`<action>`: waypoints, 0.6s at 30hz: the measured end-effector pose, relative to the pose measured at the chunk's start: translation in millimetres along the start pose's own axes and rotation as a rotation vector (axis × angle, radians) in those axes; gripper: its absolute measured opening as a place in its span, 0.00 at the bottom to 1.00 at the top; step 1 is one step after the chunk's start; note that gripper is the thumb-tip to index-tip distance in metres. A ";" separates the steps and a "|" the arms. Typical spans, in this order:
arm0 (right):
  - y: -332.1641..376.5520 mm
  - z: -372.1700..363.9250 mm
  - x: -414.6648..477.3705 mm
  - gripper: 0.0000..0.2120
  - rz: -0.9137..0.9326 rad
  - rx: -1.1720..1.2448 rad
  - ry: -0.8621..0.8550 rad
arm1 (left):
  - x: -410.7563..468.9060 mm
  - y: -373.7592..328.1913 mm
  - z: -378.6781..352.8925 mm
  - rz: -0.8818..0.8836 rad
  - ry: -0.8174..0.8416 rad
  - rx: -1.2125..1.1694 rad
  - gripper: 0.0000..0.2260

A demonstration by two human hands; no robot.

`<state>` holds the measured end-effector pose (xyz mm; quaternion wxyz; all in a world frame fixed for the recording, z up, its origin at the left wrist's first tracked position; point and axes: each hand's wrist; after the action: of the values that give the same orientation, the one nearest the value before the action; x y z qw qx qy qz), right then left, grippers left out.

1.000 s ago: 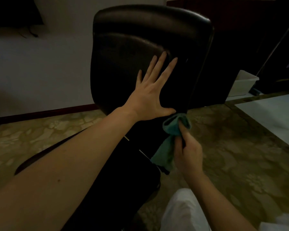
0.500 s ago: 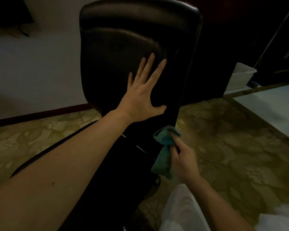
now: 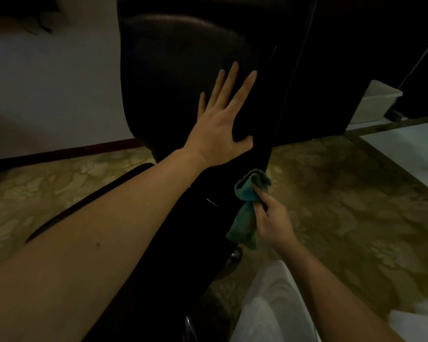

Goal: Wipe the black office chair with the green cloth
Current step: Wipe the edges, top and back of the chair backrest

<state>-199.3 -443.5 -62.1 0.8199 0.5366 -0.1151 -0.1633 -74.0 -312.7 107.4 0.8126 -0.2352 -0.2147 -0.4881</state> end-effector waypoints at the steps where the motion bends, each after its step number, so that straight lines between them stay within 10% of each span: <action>1: -2.0 -1.2 -1.9 0.22 -0.011 0.013 0.004 | -1.0 0.6 -2.3 0.012 -0.010 0.001 0.44; 10: 39.6 3.2 28.8 0.21 0.171 0.138 -0.147 | -12.8 10.5 -19.0 0.069 0.020 0.038 0.48; 18: -17.7 -20.1 28.1 0.24 -0.092 0.139 0.018 | -8.2 15.5 -23.1 0.067 0.010 0.048 0.45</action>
<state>-168.7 -444.1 -86.0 0.7731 0.5985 -0.0939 -0.1877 -60.9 -314.2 81.5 0.8349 -0.2204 -0.2144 -0.4564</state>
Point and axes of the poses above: each hand's wrist, its own x-axis towards the middle knuckle, its own z-axis out of the back of the hand, y = z × x, and after that the axes turned 8 degrees about -z, right-handed
